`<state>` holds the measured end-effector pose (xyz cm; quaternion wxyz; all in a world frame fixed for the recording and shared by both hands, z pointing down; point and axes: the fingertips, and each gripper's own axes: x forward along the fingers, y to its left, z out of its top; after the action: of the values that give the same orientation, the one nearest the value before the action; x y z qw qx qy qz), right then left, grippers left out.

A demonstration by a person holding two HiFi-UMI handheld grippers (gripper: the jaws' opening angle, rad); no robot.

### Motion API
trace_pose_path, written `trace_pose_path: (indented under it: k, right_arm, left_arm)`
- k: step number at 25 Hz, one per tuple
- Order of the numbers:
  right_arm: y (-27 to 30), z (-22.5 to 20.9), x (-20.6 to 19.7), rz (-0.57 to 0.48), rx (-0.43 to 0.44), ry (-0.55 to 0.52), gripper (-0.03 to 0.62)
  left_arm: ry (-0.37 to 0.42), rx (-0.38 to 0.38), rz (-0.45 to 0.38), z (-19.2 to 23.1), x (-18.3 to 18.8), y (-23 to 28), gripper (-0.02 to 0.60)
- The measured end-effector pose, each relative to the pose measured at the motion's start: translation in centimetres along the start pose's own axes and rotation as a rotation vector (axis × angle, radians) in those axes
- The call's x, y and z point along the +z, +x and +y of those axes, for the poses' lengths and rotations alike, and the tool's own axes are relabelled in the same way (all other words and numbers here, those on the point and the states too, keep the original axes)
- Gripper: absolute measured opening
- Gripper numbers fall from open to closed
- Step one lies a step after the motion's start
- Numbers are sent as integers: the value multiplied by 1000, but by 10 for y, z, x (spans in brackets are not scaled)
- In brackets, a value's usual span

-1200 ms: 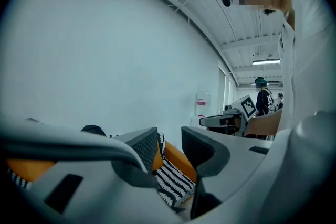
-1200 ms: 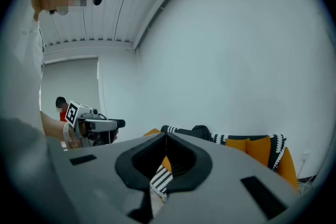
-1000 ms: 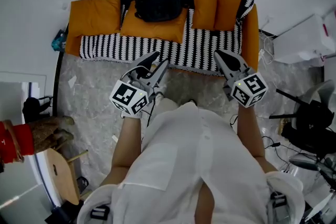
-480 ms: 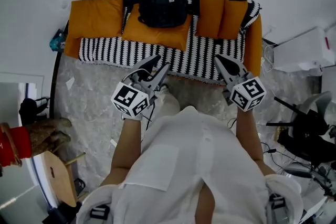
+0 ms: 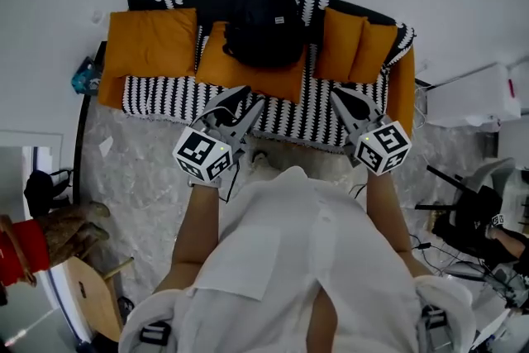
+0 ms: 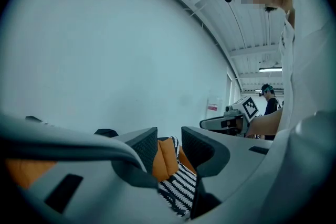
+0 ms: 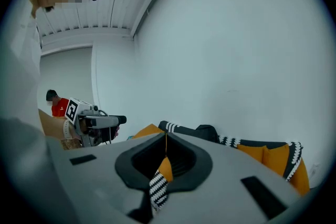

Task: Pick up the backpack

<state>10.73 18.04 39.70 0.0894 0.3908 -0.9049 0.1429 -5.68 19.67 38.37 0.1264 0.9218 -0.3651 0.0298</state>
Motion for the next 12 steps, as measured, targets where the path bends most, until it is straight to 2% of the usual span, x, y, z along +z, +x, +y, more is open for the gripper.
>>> trace_pose_path:
  k: [7,12]
  right_arm:
    - [41,6,2,26,-43,6,18]
    - [63,11,-9,75,-11,12,20]
  left_arm:
    - [-12,-7,1,46,1,-7,155]
    - [-51,11,8,63,-8,-7,155]
